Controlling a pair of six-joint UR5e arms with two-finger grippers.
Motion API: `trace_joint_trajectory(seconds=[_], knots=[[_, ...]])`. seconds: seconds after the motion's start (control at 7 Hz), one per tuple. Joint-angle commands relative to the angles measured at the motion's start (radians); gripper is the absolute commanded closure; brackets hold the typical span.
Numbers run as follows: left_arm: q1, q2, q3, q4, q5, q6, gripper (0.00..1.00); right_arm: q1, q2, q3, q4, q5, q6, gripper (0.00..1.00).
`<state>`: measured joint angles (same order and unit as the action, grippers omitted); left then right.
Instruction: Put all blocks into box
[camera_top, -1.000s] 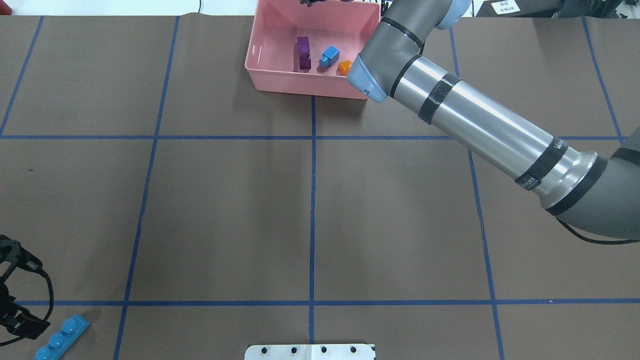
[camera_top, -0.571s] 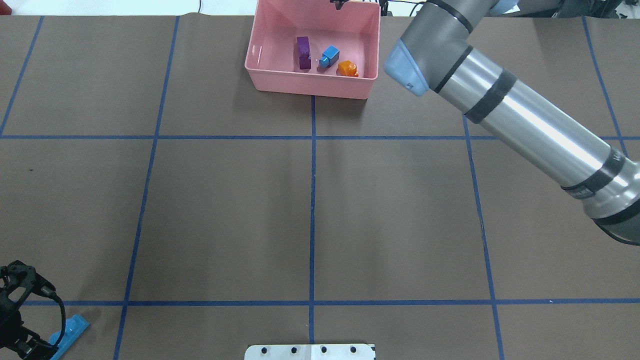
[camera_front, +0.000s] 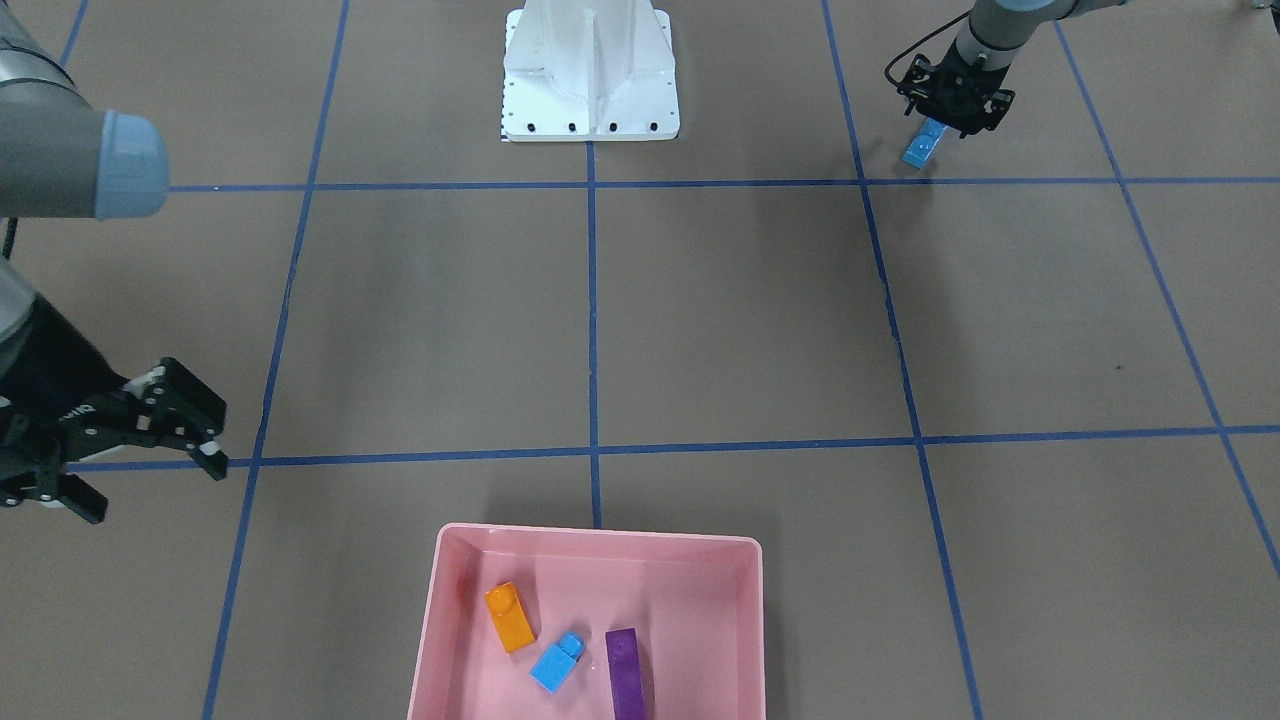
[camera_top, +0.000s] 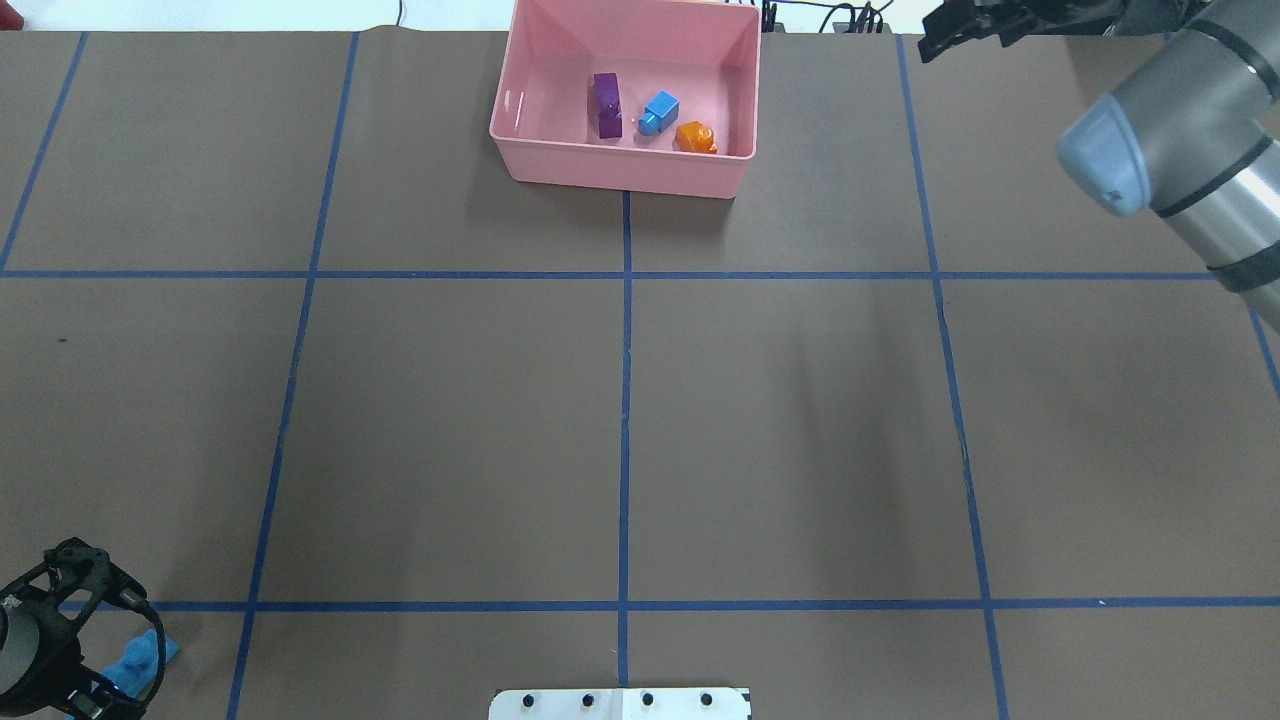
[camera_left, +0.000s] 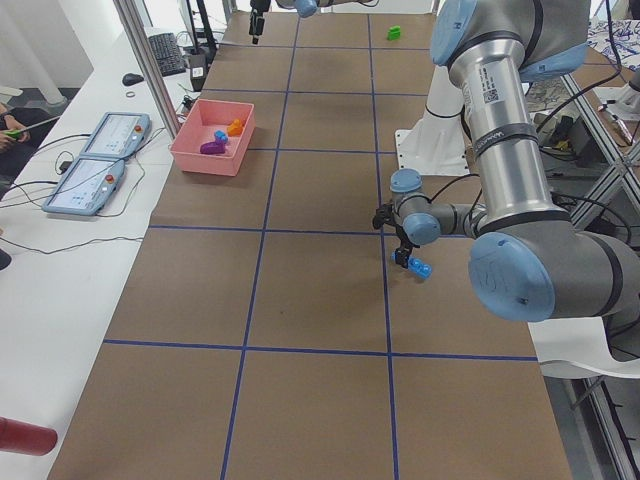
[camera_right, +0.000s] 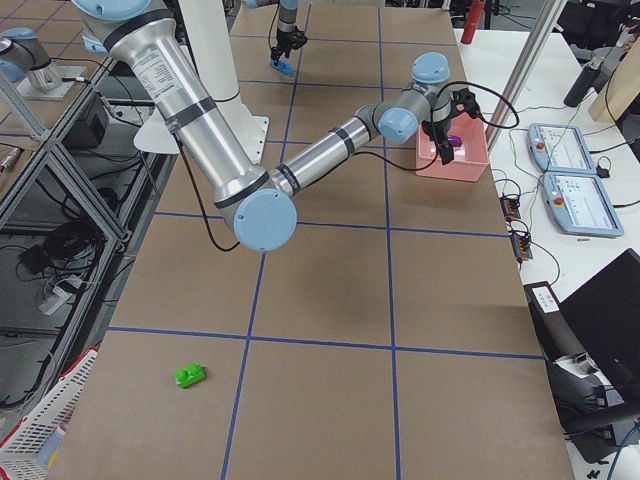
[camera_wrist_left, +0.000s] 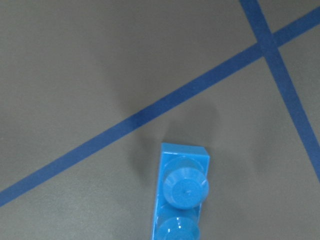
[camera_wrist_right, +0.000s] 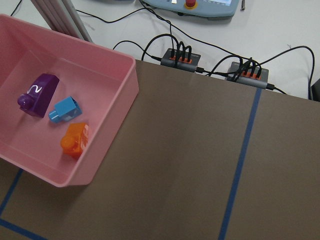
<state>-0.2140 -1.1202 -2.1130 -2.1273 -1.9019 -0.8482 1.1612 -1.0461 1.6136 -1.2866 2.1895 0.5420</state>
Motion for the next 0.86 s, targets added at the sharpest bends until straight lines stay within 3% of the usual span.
trace_joint_trajectory(seconds=[0.0,0.14,0.29,0.43,0.71], knots=[[0.024,-0.035,0.042,0.001,0.023,-0.005,0.12,0.076,-0.09,0.04,0.0,0.067,-0.077,0.01],[0.033,-0.038,0.045,0.001,0.026,-0.006,0.31,0.112,-0.126,0.048,0.0,0.093,-0.133,0.01],[0.038,-0.036,0.042,0.001,0.024,-0.003,0.71,0.138,-0.153,0.052,0.0,0.11,-0.184,0.01],[0.036,-0.029,0.033,0.001,0.021,-0.002,1.0,0.15,-0.164,0.051,0.0,0.114,-0.209,0.01],[0.031,-0.01,-0.013,0.003,0.018,-0.029,1.0,0.169,-0.222,0.06,0.001,0.124,-0.275,0.01]])
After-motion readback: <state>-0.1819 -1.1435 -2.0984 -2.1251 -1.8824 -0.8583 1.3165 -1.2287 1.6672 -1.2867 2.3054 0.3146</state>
